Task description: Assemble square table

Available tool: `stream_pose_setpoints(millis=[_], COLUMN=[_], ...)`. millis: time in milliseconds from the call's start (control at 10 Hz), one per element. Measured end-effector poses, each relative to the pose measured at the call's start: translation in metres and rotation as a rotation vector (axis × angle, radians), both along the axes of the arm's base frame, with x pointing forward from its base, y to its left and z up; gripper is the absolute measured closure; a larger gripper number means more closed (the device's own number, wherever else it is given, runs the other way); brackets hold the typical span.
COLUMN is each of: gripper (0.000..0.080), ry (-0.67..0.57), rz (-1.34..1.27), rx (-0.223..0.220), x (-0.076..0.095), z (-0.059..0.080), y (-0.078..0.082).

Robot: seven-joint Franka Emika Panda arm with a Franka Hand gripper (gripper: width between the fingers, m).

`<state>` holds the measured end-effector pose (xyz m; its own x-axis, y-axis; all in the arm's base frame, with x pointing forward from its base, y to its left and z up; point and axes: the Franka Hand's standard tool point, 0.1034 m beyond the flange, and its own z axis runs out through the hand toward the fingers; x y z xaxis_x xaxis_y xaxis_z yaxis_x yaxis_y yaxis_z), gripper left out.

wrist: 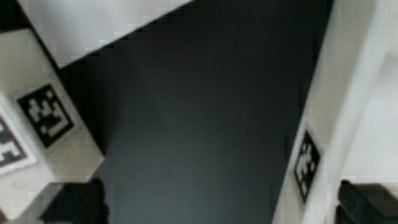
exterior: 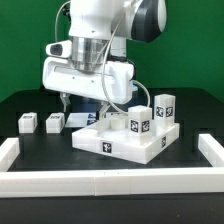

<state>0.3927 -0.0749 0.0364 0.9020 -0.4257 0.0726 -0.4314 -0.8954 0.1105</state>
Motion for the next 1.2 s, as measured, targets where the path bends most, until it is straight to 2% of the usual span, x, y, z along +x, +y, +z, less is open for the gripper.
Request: stream_pose_setpoints(millis=[200,400,500,700,900,1200], gripper=[0.0151,0.0151,0.0151,0.0151,0.0151,0.0151], ry=[0.005,0.005,-0.002,0.004,0.022,0.023], rz=[0.020,0.034,0.037,0.045,0.049,0.047], rx=[0.000,0.014,0.009,-0.028,-0.044,-0.045], x=[0.002,0.015,0.017,0.011,0.006,0.005], z=[-0.004,0.000,0.000,-0.012,-0.020,-0.021], y=[0.011,0.020,0.019,0.011,0.007,0.005])
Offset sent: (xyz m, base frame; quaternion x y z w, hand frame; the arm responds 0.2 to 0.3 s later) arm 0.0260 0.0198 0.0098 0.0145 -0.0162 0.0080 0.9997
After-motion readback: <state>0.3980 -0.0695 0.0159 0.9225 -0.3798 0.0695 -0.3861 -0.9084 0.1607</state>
